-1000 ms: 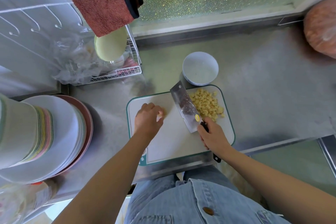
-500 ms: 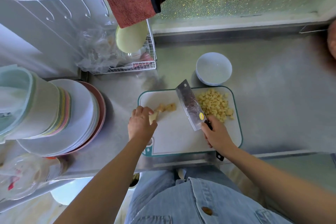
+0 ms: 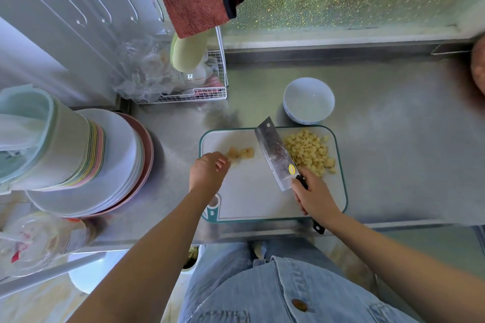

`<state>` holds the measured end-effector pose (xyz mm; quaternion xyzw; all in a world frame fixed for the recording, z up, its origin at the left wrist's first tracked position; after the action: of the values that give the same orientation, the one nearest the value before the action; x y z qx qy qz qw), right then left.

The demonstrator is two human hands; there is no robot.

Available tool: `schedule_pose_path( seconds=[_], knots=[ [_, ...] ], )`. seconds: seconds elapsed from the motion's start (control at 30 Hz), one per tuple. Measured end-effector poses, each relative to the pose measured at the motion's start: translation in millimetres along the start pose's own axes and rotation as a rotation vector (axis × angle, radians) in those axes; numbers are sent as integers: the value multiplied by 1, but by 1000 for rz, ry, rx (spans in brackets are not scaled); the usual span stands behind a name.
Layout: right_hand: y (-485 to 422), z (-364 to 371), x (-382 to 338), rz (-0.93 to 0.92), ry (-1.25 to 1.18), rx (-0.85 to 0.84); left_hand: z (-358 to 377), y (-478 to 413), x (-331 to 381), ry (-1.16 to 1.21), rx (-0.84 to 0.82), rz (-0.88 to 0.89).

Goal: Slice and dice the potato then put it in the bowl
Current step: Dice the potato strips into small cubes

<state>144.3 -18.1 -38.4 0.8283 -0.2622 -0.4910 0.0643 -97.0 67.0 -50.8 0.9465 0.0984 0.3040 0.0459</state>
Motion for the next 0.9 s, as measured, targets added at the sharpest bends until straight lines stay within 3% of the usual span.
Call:
schedule_pose_path(
  seconds=[0.27,0.47,0.6,0.77,0.9],
  knots=[
    [8,-5,2,47,-1,26,18,-6,14,21,-223,99],
    [7,-5,2,69,-13,41,19,-4,25,-288,-56,253],
    [5,-5,0,79,-32,52,19,-12,39,-240,56,359],
    [4,-3,-2,63,-21,61,36,-28,50,-371,-6,321],
    [4,-3,-1,42,12,53,34,-29,51,-292,-49,310]
  ],
)
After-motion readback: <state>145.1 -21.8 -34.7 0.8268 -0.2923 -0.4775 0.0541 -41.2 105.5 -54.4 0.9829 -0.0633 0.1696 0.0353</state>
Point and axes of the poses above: each hand's wrist, its own y-axis away from the middle knuckle, its own z-axis out of the palm, x = y × z, the point moved 5 cm from there along -y, towards the middle knuckle, and after that the axes turned 15 degrees about x, right-handed, at the moved point
